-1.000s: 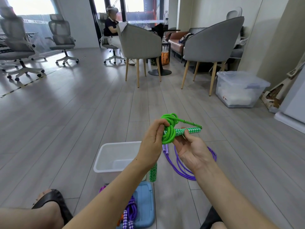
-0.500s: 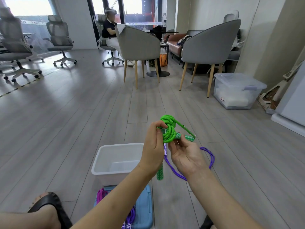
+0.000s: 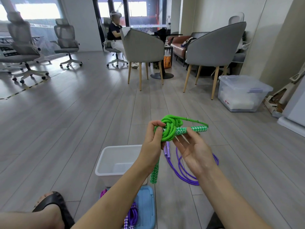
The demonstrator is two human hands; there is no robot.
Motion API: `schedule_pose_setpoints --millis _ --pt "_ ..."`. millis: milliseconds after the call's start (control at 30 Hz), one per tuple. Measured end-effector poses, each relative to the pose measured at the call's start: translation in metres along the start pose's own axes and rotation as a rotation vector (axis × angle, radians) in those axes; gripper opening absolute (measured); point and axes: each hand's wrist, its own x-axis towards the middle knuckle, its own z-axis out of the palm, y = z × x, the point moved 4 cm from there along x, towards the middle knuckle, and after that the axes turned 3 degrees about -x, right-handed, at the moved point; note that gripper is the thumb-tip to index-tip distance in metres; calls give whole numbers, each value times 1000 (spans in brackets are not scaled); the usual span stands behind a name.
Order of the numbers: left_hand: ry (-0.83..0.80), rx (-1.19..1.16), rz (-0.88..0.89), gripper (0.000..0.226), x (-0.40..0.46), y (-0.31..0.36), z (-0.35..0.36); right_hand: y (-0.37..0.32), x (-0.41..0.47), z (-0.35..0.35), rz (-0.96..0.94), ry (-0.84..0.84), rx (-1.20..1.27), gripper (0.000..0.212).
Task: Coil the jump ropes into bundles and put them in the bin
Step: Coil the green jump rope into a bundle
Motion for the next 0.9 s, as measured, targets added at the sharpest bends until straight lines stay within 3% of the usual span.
schedule_pose_setpoints --millis 133,400,900 --pt "-23 36 42 14 7 5 -9 -19 -3 1 65 -28 -202 17" --pt "-94 115 91 9 9 14 -20 -14 -13 10 185 -15 -97 18" --pt "159 -189 -54 14 -1 14 -3 19 -17 17 101 -3 227 30"
